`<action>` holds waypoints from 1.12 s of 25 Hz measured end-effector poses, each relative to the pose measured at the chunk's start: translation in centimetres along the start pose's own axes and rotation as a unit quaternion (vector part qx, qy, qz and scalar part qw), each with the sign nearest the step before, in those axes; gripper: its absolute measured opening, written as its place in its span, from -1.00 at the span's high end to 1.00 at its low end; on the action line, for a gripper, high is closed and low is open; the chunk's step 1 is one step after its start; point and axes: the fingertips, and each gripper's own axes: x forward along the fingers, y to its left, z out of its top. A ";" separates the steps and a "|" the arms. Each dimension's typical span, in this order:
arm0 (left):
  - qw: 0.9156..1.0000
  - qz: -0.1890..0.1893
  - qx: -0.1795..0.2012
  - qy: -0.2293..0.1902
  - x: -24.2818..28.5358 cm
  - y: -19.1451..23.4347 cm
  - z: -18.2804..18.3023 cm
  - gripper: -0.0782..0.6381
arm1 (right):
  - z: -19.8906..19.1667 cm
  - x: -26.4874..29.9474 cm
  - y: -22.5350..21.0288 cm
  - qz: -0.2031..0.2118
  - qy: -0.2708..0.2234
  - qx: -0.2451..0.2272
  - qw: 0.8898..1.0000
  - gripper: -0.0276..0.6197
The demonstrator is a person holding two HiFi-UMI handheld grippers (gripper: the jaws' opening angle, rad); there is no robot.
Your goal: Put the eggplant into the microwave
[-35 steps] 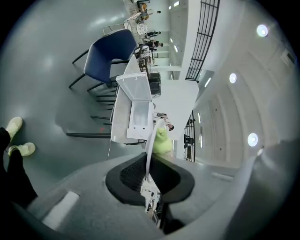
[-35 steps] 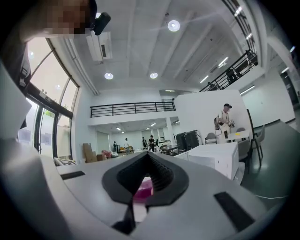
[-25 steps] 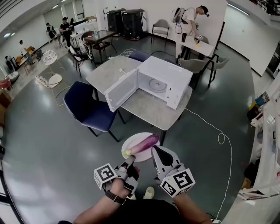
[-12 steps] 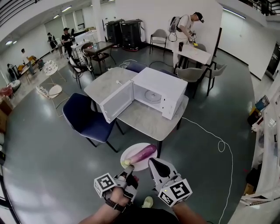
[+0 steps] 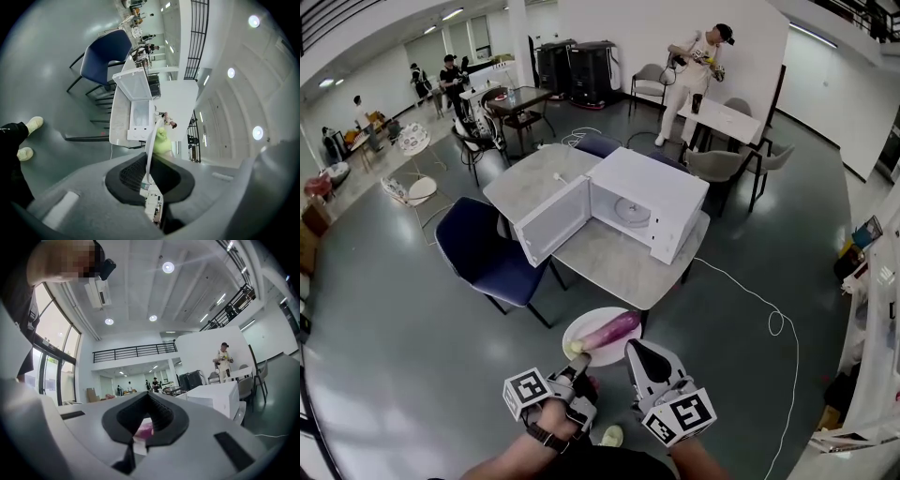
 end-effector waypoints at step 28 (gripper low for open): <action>0.998 0.002 0.006 0.070 19.4 -0.4 18.2 0.72 | -0.8 21.1 -9.9 -0.076 0.010 -0.017 0.997 0.91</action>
